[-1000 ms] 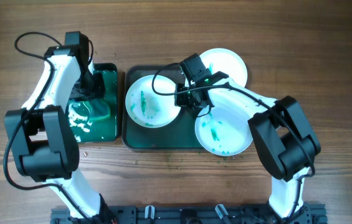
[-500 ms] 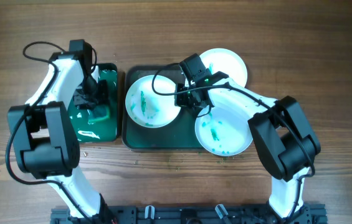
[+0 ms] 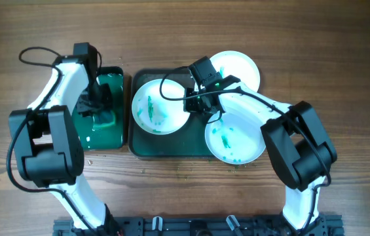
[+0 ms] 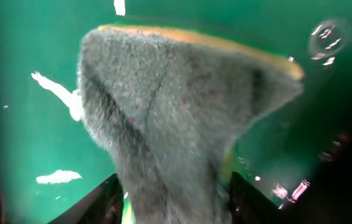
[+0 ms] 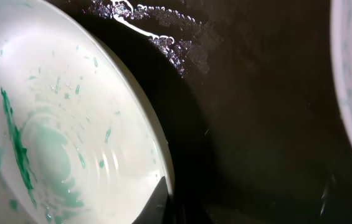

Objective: Clean dirty plates on tray and stack at the side
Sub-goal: 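Scrub the left white plate with the sponge held by left gripper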

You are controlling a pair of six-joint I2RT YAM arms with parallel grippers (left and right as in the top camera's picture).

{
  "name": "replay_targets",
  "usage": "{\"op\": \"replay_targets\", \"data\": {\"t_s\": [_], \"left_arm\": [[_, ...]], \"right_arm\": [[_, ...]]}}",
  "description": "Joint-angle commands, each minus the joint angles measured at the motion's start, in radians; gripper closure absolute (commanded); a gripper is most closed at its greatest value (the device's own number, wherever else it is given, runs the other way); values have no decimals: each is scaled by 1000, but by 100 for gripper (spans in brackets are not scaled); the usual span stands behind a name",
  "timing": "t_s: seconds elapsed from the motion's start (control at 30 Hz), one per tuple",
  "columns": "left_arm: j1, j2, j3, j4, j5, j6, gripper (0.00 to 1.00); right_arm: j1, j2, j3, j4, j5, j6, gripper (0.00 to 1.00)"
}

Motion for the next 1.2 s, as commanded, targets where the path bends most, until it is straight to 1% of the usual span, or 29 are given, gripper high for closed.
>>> {"op": "replay_targets", "data": {"t_s": [0.0,0.03,0.07,0.1,0.17,0.2,0.3,0.4,0.53,0.63,0.8,0.9,0.97,1.03,1.1,1.17], "left_arm": [[8,14,-64,42,-32,-11,44],[8,14,-80,63,-32,-10,44],[8,14,-89,80,-32,-8,46],[8,14,-90,85,-32,-8,59],[8,13,-89,95,-32,-9,89],[8,13,-86,95,-32,-8,96],[8,13,-67,85,-32,-9,96],[7,11,0,25,-31,-9,96],[7,-13,118,-97,-30,-4,96],[6,-42,169,-150,50,69,96],[3,-52,167,-143,232,124,96],[-15,-52,167,-131,240,121,96],[-27,-52,167,-118,245,104,96],[-54,-53,167,-91,303,73,96],[-116,-50,167,-37,321,3,96],[-197,-37,162,20,268,-101,96]], "right_arm": [[0,20,16,2,24,-12,96],[0,20,16,1,24,-12,96],[0,20,16,1,24,-12,96],[0,20,16,1,24,-12,96],[0,20,16,2,24,-11,96],[0,20,16,2,24,-11,96],[0,20,16,5,23,-11,96],[0,20,16,5,23,-11,96],[0,20,16,5,23,-11,96],[0,20,16,5,23,-11,96],[0,20,16,5,23,-11,96],[0,20,16,4,22,-11,96],[0,20,16,5,20,-11,96],[0,20,16,5,19,-11,96],[0,20,16,6,16,-10,96],[0,19,16,6,16,-10,96]]}}
